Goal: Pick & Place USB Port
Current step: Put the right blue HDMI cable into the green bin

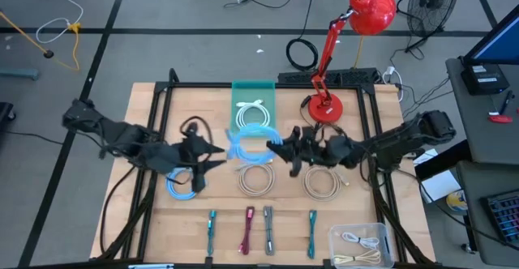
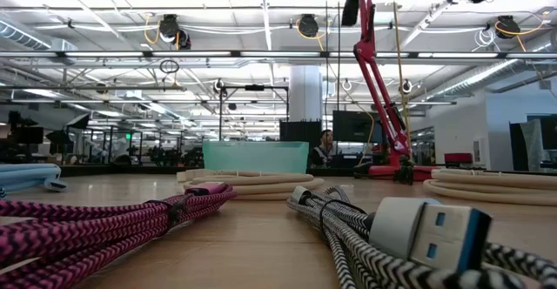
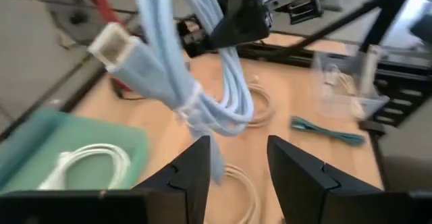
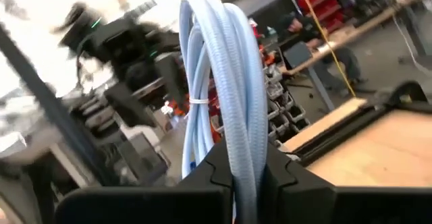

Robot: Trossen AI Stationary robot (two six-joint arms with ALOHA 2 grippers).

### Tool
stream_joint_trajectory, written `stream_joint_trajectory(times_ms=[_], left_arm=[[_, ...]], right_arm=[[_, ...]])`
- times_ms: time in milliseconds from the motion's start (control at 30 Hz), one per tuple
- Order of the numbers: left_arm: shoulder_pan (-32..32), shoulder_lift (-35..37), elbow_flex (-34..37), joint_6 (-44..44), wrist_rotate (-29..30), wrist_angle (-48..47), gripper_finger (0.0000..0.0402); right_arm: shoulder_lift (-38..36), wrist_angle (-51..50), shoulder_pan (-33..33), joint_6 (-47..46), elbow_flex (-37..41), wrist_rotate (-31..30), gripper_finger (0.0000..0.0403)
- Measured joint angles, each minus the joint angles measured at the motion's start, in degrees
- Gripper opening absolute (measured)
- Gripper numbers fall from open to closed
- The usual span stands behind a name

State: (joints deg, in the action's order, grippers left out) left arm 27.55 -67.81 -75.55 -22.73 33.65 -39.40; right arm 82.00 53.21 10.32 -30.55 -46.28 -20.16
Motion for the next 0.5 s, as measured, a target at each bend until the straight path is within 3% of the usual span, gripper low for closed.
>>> stream_joint_trajectory(times_ms=[200,333,500], left_arm=[[5.3,-0.3,0.0,-2.9,4.5,-0.9,0.0120],[8.5,-2.9,0.0,-3.3,7.8,-0.8,0.0100],[11.0,-7.2,0.0,-3.9,9.0,0.6,0.0078]], right_arm=[[0.0,-10.4,-10.7,-9.9,-2.3,3.4,0.0011],[1.1,-26.5,-18.8,-13.5,-10.0,9.2,0.0011],[4.3,-41.6,-25.8,-14.5,-20.4,10.1,0.0011]])
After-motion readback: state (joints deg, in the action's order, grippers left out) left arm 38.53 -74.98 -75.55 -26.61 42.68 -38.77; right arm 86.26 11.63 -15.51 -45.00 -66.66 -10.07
